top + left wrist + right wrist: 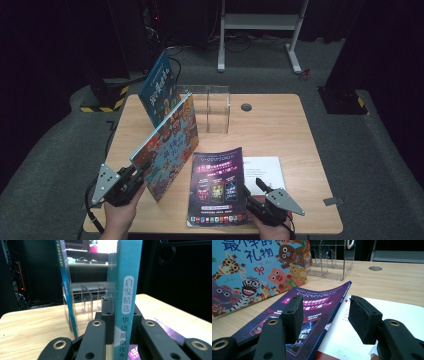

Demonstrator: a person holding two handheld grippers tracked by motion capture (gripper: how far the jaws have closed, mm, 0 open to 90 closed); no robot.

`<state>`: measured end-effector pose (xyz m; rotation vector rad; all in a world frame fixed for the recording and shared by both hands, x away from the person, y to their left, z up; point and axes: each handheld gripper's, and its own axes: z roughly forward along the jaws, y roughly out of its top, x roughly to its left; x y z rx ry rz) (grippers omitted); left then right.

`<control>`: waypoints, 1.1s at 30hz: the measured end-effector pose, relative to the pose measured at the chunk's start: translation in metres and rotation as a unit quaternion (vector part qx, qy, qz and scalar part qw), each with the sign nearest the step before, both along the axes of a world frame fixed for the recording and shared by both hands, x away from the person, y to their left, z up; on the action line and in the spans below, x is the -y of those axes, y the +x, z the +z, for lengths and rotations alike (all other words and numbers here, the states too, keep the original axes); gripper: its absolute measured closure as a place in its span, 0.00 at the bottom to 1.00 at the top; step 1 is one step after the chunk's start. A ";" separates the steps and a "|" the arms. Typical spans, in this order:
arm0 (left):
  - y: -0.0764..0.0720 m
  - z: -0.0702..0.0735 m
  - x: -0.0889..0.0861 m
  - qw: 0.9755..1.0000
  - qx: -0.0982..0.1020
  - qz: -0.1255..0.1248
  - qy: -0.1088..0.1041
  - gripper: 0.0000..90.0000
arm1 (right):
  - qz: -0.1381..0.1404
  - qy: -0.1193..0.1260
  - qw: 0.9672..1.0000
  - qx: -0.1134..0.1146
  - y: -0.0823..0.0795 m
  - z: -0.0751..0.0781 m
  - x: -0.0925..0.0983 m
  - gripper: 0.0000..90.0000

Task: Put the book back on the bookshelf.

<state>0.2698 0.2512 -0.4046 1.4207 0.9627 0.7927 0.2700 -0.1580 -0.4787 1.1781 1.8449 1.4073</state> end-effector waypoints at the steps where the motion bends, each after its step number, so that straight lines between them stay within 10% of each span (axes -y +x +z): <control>1: 0.001 0.001 0.000 1.000 0.000 0.000 -0.001 0.90 | 0.000 0.001 1.000 0.000 0.000 0.000 0.000 0.50; 33: 0.021 0.040 0.000 0.999 0.034 0.015 -0.017 0.90 | -0.006 0.013 1.000 0.005 -0.001 0.004 0.007 0.51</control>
